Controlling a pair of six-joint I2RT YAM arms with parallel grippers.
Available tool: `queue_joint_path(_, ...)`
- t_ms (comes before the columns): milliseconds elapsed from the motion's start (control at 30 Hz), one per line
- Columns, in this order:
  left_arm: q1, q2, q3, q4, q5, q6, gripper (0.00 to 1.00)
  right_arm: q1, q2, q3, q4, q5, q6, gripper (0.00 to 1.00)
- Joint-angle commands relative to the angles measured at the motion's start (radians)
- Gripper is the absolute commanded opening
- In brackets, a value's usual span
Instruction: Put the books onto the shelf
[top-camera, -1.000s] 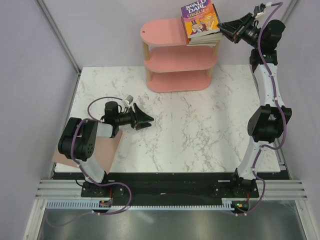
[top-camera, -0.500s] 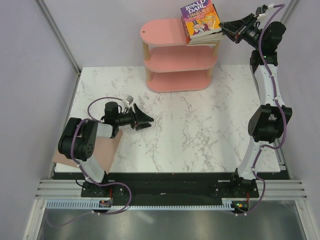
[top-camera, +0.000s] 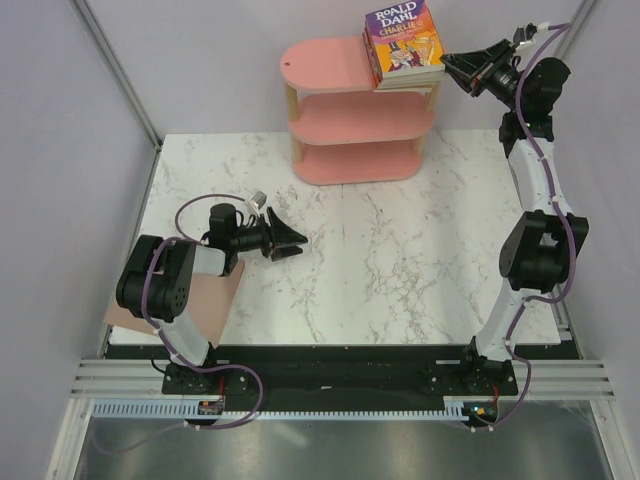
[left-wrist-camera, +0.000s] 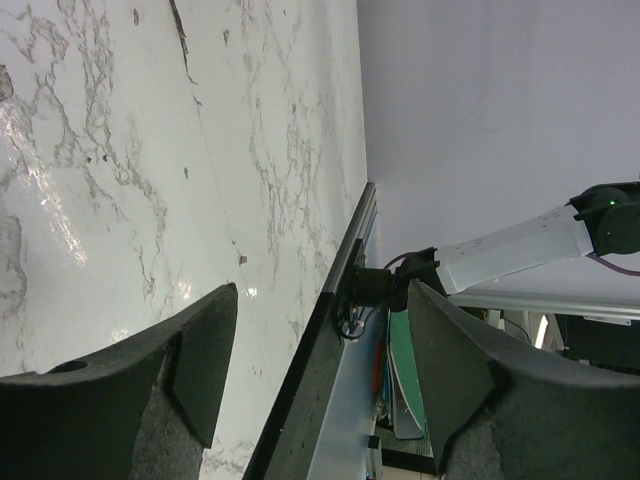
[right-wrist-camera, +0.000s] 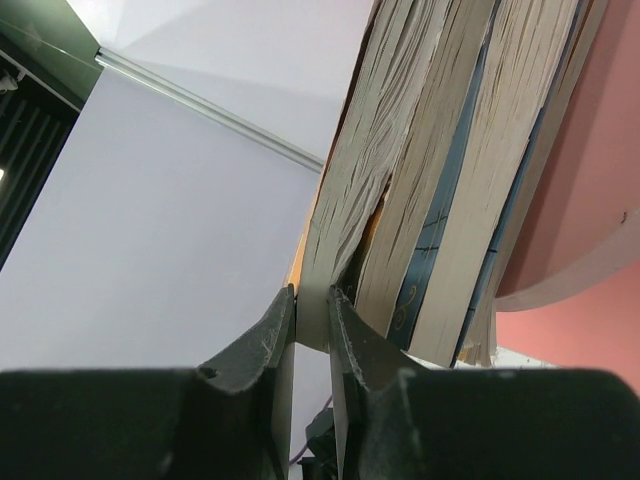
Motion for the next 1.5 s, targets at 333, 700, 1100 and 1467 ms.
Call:
queue_joint_path(333, -0.004, -0.035, -0.005, -0.007, 0.024, 0.051, 0.75, -0.011, -0.06, -0.037, 0.064, 0.006, 0.007, 0.34)
queue_joint_path(700, -0.004, -0.045, -0.014, -0.05, 0.016, 0.097, 0.75, -0.033, -0.353, -0.149, -0.336, 0.209, -0.435, 0.74)
queue_joint_path(1100, -0.004, -0.03, -0.016, -0.055, 0.01, 0.106, 0.75, 0.151, -0.403, -0.031, -0.703, 0.308, -0.775, 0.1)
queue_joint_path(1467, -0.004, -0.042, -0.017, -0.064, 0.008, 0.11, 0.76, 0.403, -0.103, 0.385, -1.094, 0.474, -1.003, 0.05)
